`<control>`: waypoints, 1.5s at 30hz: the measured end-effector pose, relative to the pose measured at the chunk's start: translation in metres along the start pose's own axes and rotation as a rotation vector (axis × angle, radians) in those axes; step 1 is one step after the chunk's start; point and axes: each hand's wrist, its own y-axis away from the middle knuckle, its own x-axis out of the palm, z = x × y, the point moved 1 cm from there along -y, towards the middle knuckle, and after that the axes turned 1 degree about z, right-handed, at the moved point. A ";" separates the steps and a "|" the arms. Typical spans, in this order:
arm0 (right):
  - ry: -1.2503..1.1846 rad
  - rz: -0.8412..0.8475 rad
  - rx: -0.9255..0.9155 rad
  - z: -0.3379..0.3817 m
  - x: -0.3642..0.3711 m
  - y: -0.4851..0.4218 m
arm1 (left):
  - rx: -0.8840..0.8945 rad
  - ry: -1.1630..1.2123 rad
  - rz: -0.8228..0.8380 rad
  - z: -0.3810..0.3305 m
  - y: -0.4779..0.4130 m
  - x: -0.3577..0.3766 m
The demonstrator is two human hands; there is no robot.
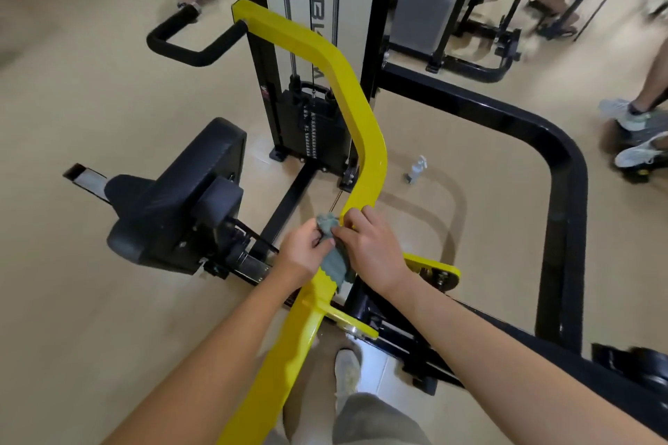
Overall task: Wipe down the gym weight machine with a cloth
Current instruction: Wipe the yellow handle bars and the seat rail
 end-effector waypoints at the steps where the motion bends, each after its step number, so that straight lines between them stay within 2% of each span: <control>1: -0.016 -0.001 0.015 0.003 0.000 0.002 | -0.001 0.016 0.017 -0.002 0.002 -0.001; 6: -0.110 0.028 0.060 0.019 0.004 0.015 | -0.066 0.006 0.054 -0.011 0.019 -0.010; 10: -0.290 0.133 0.110 0.032 0.002 0.026 | -0.139 -0.079 0.062 -0.002 0.041 -0.020; 16: -0.531 0.300 0.328 0.050 -0.011 0.029 | -0.135 -0.246 -0.017 0.011 0.062 -0.038; 18: -0.593 0.245 0.420 0.045 -0.022 0.022 | -0.102 -0.225 -0.047 0.000 0.060 -0.041; 20: -0.581 0.119 0.512 0.032 -0.039 0.011 | -0.020 -0.232 -0.099 -0.018 0.047 -0.040; 23: -0.486 -0.061 0.609 0.006 -0.058 -0.010 | 0.125 -0.373 -0.197 -0.056 0.016 -0.031; 25: -0.435 -0.056 0.691 -0.015 -0.055 -0.021 | 0.153 -0.517 -0.222 -0.072 -0.012 -0.019; 28: -0.396 0.102 0.791 -0.038 -0.039 -0.023 | 0.023 -0.641 -0.133 -0.071 -0.045 -0.004; 30: -0.446 0.101 0.834 -0.047 -0.030 -0.018 | 0.001 -0.623 -0.165 -0.064 -0.051 0.000; 32: -0.555 0.088 0.868 -0.051 -0.023 -0.013 | 0.020 -0.469 -0.207 -0.056 -0.048 0.003; 35: -0.870 0.099 0.936 -0.049 -0.013 -0.011 | -0.028 -0.230 -0.116 -0.049 -0.046 0.013; 40: -1.066 0.072 0.996 -0.048 -0.005 -0.018 | -0.066 -0.289 -0.168 -0.049 -0.052 0.019; 45: -1.110 -0.015 0.962 -0.054 0.008 -0.016 | -0.082 -0.313 -0.224 -0.053 -0.066 0.027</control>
